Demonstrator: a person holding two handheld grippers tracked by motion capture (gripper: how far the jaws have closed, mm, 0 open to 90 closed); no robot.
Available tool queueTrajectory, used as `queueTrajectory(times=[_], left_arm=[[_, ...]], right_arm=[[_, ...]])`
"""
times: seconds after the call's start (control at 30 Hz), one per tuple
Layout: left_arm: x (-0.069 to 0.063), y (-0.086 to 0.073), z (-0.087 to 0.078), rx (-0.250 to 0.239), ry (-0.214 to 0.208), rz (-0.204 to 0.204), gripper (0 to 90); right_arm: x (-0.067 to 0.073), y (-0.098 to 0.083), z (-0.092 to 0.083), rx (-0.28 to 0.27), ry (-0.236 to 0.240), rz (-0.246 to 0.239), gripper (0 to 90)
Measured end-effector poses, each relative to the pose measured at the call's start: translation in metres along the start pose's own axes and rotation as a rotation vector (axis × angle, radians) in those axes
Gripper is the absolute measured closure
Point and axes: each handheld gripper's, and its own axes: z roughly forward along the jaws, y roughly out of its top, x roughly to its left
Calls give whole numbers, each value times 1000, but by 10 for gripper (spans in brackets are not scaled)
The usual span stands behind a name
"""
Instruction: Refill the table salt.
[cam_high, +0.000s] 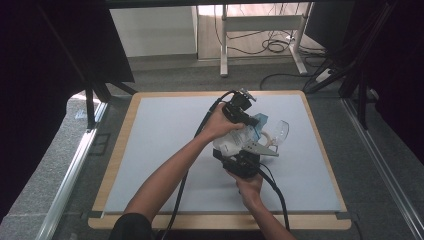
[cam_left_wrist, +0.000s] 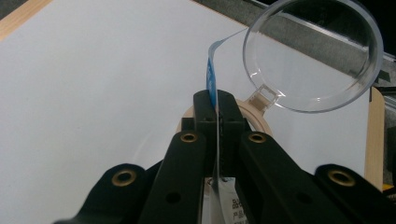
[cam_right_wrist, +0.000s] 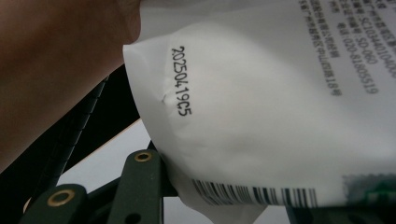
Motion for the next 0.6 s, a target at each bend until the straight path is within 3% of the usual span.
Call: queueTrajectory(times=[0.6], left_arm=[[2, -2, -3, -5, -2, -4, 899]], right_arm=[[-1, -1, 1, 1, 13, -15, 609]])
